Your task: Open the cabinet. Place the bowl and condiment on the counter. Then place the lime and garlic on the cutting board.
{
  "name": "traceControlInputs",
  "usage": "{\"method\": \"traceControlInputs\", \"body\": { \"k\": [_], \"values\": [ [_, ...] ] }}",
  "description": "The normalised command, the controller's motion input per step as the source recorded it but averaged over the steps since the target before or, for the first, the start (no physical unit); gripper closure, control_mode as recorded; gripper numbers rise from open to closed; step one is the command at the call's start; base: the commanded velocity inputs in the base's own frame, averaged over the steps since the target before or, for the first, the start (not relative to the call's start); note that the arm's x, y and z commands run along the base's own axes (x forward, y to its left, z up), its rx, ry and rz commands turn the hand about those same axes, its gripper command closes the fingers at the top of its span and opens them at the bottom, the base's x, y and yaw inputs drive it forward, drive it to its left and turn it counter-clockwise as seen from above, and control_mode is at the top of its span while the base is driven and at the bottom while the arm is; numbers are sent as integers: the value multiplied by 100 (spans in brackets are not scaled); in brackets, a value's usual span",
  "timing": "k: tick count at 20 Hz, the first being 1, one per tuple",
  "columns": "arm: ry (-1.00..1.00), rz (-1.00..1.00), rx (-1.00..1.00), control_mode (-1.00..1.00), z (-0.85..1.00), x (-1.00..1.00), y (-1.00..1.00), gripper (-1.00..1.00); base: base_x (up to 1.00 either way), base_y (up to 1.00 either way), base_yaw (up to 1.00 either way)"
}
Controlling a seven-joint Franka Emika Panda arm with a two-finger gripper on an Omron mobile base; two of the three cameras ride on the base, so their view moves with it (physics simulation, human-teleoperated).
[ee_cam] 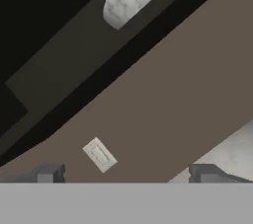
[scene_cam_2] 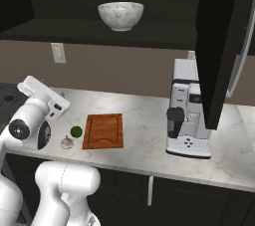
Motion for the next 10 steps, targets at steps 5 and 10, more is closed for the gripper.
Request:
{"method": "traceControlInputs", "body": {
  "k": [5, 10],
  "values": [
    [19, 0, 6, -100, 69, -33, -28, -100, 0, 0, 0],
    [15, 0, 6, -100, 62, -35, -24, -100, 0, 0, 0]
  ]
}}
